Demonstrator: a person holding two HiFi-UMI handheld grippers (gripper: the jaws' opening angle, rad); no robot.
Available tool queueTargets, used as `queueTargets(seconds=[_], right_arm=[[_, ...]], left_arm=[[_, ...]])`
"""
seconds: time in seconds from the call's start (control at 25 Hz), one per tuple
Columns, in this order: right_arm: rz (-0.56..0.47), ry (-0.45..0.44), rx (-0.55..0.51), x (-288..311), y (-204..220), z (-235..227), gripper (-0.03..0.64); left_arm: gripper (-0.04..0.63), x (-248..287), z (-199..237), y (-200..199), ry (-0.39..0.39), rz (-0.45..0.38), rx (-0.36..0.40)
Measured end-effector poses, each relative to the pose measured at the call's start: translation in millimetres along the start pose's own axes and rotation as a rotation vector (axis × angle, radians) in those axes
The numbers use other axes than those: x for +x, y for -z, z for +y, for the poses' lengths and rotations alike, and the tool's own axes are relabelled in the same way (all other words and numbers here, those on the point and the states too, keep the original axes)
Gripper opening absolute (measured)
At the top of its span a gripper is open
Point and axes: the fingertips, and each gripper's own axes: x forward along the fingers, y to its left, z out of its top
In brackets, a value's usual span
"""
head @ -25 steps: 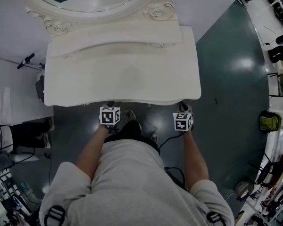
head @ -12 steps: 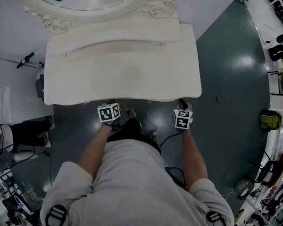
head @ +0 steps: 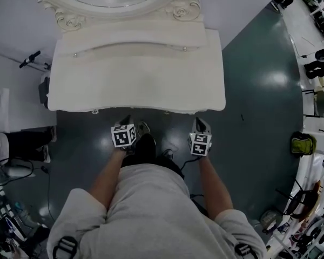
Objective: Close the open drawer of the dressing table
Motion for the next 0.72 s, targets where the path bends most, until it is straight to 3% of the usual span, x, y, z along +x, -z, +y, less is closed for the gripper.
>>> queueTargets(seconds=[0.36,0.56,0.72], right_arm=[[-0.232,-0.129,-0.049,-63.1,-64.9,54.4,0.015],[-0.32,-0.116,-0.111,-106.4,-86.2,64.5,0.015],[-0.415,-0.109,-0.098,-158.0,-102.1,64.0,0.015]], left_arm=[[0.008,-62.2,-62.9,-11.2,0.031,-0.219,0.129],[0.008,-106.3,-97.0,-23.8,0.026,-0.374,0.191],[0.008,-143.2,-135.3,-32.8,0.073,-0.479,0.209]])
